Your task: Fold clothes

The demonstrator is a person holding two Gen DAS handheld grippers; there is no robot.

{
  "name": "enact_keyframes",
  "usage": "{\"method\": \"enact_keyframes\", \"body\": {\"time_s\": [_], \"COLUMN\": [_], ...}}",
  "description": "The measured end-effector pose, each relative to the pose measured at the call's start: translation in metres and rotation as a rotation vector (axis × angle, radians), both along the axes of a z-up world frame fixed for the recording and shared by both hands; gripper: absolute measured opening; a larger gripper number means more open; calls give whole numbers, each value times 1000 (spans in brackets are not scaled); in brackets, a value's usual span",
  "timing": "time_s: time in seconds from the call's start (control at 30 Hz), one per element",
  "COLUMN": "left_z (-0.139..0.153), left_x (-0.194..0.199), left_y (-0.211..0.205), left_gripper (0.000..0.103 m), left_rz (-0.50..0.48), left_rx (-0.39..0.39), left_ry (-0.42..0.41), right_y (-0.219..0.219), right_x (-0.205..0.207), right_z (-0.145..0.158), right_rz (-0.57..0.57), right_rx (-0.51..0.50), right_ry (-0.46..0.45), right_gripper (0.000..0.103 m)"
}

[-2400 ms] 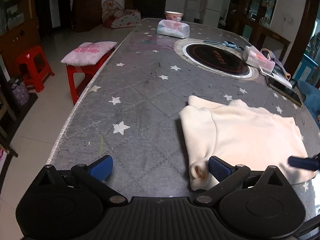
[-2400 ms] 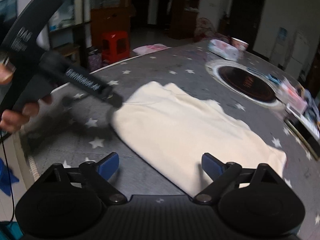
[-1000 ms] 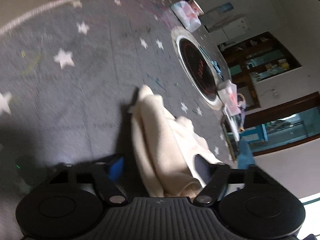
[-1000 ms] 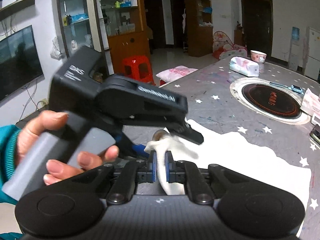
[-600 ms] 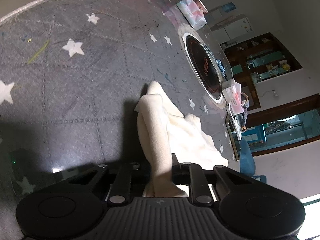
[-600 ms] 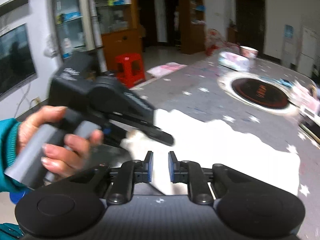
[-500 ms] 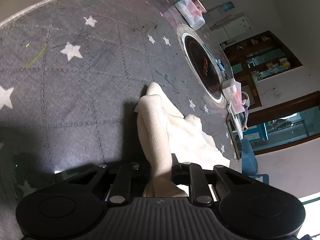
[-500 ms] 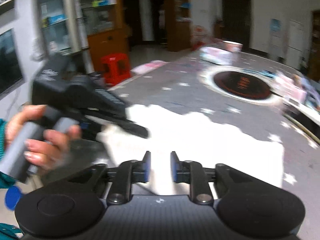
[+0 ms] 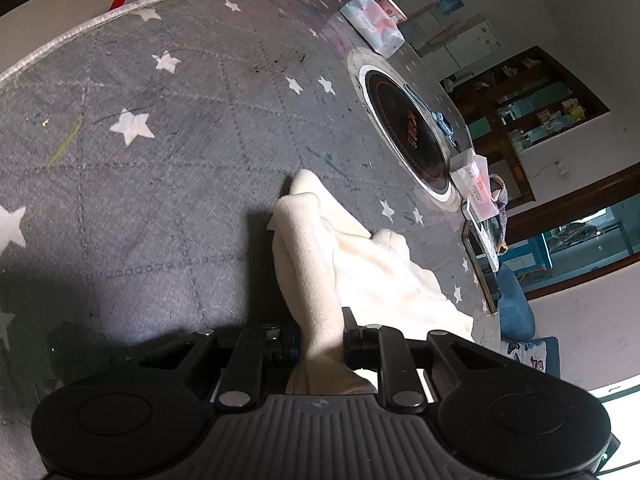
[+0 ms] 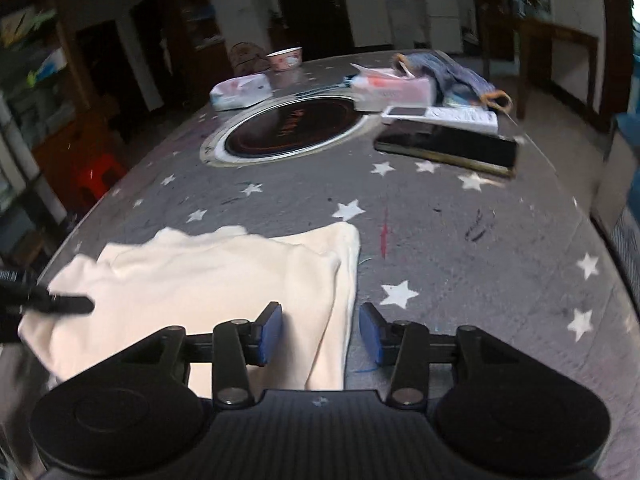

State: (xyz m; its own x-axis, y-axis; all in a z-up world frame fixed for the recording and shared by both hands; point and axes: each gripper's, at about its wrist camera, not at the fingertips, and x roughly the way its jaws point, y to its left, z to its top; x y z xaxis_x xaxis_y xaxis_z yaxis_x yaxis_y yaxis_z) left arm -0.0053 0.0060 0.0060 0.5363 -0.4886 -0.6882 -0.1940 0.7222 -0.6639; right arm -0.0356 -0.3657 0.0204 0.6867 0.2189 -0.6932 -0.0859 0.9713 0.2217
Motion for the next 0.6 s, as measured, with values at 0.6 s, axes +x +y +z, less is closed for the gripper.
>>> {"method": "enact_keyframes", "body": {"time_s": [0.6], "left_z": [26], "left_x": [3], "left_y": [-18], "left_gripper": [19], "left_rz": [-60], "left_rx": [95], "left_ry": [-78], "right_y": [4], "right_x": [1], "right_z": [6], "right_rz": [-27], "right_rx": [94], "right_ry": [-84], "right_gripper": [10]}}
